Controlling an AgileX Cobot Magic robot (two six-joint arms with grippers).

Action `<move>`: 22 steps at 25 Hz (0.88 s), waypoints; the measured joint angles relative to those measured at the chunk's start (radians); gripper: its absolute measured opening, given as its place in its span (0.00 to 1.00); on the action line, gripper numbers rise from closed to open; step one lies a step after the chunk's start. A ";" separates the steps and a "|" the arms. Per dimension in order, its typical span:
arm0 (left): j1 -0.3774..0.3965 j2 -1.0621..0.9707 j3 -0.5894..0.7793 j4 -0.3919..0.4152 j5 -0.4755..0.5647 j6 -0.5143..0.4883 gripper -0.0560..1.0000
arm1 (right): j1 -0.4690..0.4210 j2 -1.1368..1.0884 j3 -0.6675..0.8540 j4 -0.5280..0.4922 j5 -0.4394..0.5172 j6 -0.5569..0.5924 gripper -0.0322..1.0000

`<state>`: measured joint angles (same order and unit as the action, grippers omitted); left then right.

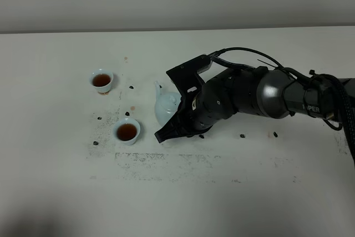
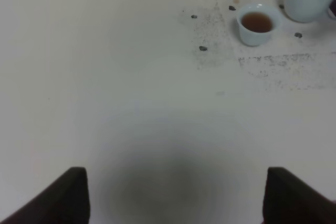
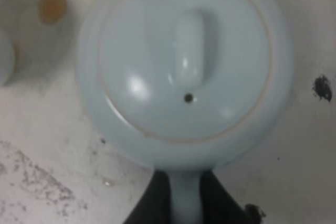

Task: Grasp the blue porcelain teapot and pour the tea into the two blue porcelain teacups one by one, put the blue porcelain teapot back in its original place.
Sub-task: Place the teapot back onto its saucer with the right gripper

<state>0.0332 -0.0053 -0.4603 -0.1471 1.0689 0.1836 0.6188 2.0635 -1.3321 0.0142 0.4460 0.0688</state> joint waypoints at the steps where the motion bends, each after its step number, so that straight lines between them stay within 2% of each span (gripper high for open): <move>1: 0.000 0.000 0.000 0.000 0.000 0.000 0.67 | 0.000 -0.012 0.001 -0.003 0.010 0.000 0.07; 8: 0.000 0.000 0.000 0.000 0.000 0.000 0.67 | 0.000 -0.151 0.002 -0.044 0.037 0.001 0.07; 16: 0.000 0.000 0.000 0.000 0.000 0.000 0.67 | -0.024 -0.249 0.013 -0.053 0.135 0.001 0.07; 22: 0.000 0.000 0.000 0.000 0.000 0.000 0.67 | -0.118 -0.386 0.194 -0.053 0.072 0.000 0.07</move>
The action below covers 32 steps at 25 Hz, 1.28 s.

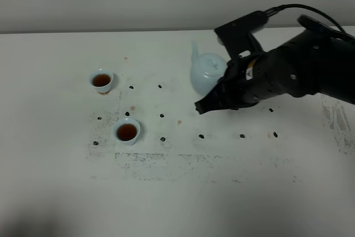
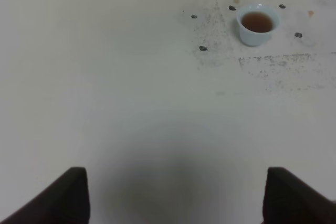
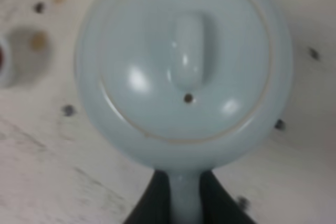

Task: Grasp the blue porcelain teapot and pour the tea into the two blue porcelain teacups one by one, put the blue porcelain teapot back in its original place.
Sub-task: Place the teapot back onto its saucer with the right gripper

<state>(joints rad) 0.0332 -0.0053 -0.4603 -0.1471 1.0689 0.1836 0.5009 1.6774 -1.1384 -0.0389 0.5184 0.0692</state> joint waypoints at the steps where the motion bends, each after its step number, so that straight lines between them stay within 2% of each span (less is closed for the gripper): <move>1: 0.000 0.000 0.000 0.000 0.000 0.000 0.67 | -0.026 -0.018 0.027 0.000 -0.015 0.000 0.07; 8: 0.000 0.000 0.000 0.000 0.000 0.000 0.67 | -0.195 -0.057 0.103 -0.007 -0.020 0.000 0.07; 17: 0.000 0.000 0.000 0.000 0.000 0.000 0.67 | -0.311 0.049 0.105 -0.011 -0.075 -0.001 0.07; 32: 0.000 0.000 0.000 0.000 0.000 0.000 0.67 | -0.317 0.157 0.105 0.044 -0.113 -0.001 0.07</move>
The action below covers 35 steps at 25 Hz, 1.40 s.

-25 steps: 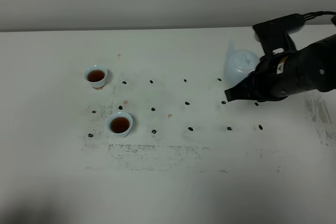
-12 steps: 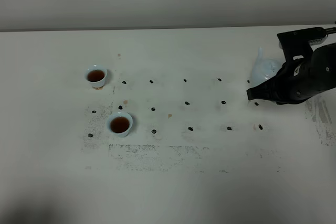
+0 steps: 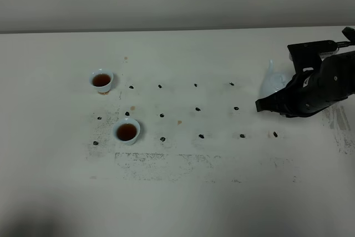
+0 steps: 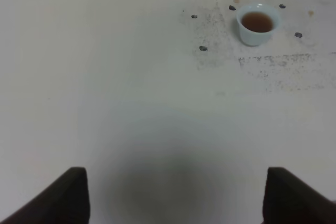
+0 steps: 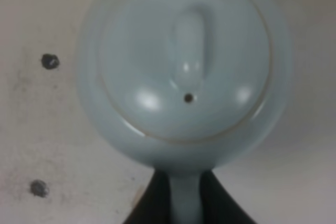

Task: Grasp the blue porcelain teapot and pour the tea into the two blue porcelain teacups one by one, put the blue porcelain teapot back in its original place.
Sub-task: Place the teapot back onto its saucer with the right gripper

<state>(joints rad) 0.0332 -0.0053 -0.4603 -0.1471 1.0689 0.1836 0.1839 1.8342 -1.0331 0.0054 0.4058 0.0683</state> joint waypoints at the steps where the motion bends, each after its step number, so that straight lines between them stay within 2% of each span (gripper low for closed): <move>1: 0.000 0.000 0.000 0.000 0.000 0.000 0.67 | 0.000 0.001 0.000 0.003 0.000 0.000 0.07; 35: 0.000 0.000 0.000 0.000 0.000 0.000 0.67 | 0.000 0.012 0.000 0.029 0.051 -0.002 0.07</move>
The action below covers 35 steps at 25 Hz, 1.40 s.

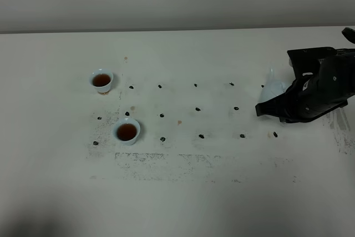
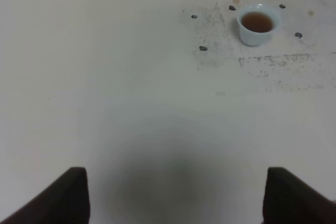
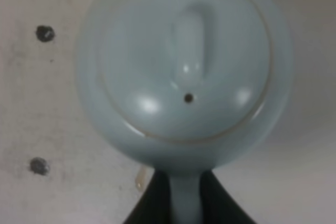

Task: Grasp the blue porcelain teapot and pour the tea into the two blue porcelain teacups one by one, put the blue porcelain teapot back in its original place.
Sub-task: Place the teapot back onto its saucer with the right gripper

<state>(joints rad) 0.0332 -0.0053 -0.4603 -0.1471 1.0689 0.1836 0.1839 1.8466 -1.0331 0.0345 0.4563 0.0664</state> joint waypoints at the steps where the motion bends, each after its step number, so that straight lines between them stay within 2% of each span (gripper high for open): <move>1: 0.000 0.000 0.000 0.000 0.000 0.000 0.67 | 0.000 0.005 0.000 0.000 0.000 0.000 0.07; 25: 0.000 0.000 0.000 0.000 0.000 0.000 0.67 | 0.000 0.015 0.000 0.000 -0.004 -0.024 0.09; 35: 0.000 0.000 0.000 0.000 0.000 0.000 0.67 | 0.000 0.015 0.000 0.000 -0.007 -0.027 0.22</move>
<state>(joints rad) 0.0332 -0.0053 -0.4603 -0.1471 1.0689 0.1836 0.1839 1.8617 -1.0331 0.0344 0.4492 0.0397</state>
